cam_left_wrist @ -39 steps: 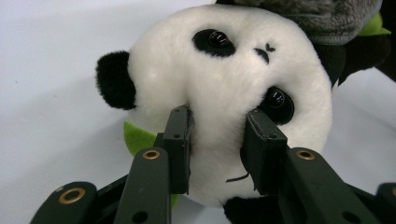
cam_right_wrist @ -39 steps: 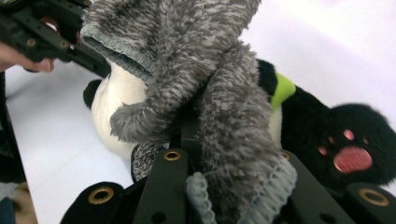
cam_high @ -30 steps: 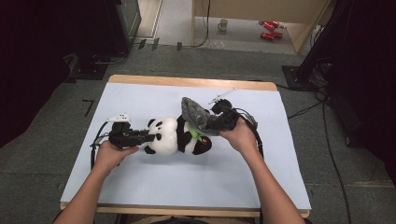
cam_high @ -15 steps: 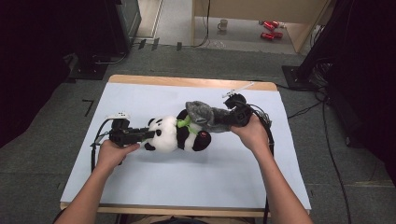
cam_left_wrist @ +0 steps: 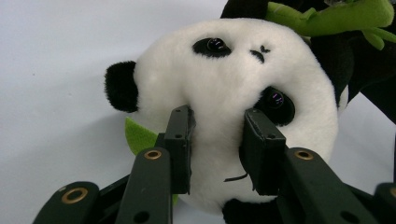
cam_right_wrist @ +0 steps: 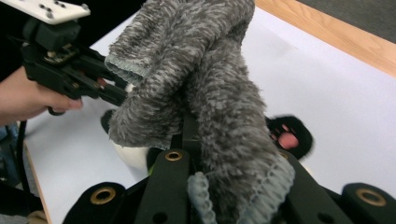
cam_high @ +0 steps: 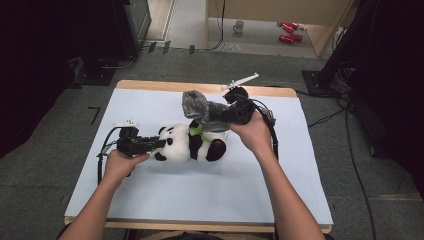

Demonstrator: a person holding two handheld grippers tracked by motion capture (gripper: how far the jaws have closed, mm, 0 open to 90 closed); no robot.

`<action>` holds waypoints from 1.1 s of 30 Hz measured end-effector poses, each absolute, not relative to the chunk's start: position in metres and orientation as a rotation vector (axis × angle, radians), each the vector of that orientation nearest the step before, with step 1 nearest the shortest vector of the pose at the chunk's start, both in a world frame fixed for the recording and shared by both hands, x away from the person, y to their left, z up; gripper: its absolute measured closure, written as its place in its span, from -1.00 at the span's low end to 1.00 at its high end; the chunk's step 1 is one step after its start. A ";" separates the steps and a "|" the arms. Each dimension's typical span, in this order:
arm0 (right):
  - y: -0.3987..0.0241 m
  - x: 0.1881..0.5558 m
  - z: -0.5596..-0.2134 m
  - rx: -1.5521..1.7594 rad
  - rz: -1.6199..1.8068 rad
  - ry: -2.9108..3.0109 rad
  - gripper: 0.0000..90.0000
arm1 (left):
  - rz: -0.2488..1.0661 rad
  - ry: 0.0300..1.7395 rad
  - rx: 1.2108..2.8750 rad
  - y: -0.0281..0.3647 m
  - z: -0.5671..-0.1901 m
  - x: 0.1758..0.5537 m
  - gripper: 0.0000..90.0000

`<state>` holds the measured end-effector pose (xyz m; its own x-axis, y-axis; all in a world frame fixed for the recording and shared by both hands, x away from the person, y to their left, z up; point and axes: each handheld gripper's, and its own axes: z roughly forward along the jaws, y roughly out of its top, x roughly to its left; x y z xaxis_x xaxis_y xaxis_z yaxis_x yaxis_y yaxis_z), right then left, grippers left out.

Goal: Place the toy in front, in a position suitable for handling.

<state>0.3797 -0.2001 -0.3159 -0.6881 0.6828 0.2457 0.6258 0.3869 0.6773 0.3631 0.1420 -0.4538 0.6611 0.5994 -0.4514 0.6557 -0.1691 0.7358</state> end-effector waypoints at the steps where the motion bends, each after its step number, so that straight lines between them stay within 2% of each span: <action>1: -0.196 0.380 -0.314 1.198 1.200 2.559 0.77 | -0.069 0.994 1.851 0.142 -0.454 0.363 0.47; 11: -0.147 0.379 -0.310 1.113 1.223 2.611 0.77 | -0.060 0.992 1.852 0.142 -0.454 0.364 0.46; 20: -0.095 0.379 -0.345 1.099 1.081 2.721 0.77 | -0.046 1.020 1.812 0.143 -0.453 0.366 0.47; 25: -0.093 0.382 -0.368 1.112 1.035 2.728 0.77 | -0.032 1.017 1.799 0.144 -0.454 0.368 0.47; 33: -0.110 0.380 -0.364 1.059 0.930 2.709 0.77 | 0.004 0.989 1.795 0.144 -0.456 0.368 0.47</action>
